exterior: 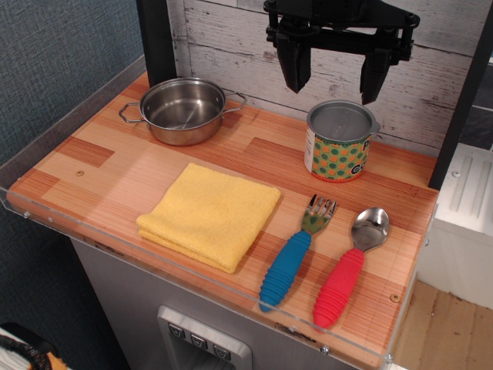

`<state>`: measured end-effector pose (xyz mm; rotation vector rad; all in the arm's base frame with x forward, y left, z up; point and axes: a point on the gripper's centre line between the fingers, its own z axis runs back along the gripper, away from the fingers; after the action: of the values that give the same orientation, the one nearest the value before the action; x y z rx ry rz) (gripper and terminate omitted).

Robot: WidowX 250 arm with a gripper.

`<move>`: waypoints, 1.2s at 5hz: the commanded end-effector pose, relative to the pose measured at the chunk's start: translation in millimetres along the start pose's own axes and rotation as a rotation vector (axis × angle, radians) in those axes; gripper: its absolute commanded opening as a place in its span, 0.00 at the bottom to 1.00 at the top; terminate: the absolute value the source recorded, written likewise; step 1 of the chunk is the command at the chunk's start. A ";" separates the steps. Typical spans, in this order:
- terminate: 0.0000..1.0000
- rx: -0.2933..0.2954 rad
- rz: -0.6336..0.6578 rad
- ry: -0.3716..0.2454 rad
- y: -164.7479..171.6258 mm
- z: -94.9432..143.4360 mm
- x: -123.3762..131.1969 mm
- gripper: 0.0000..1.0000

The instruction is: Put the pot above on yellow cloth

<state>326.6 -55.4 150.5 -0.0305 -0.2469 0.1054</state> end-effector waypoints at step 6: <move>0.00 0.196 0.081 -0.029 108.0 -23.3 26.2 1.00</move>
<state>342.5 50.3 110.6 0.1543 -0.2084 0.1970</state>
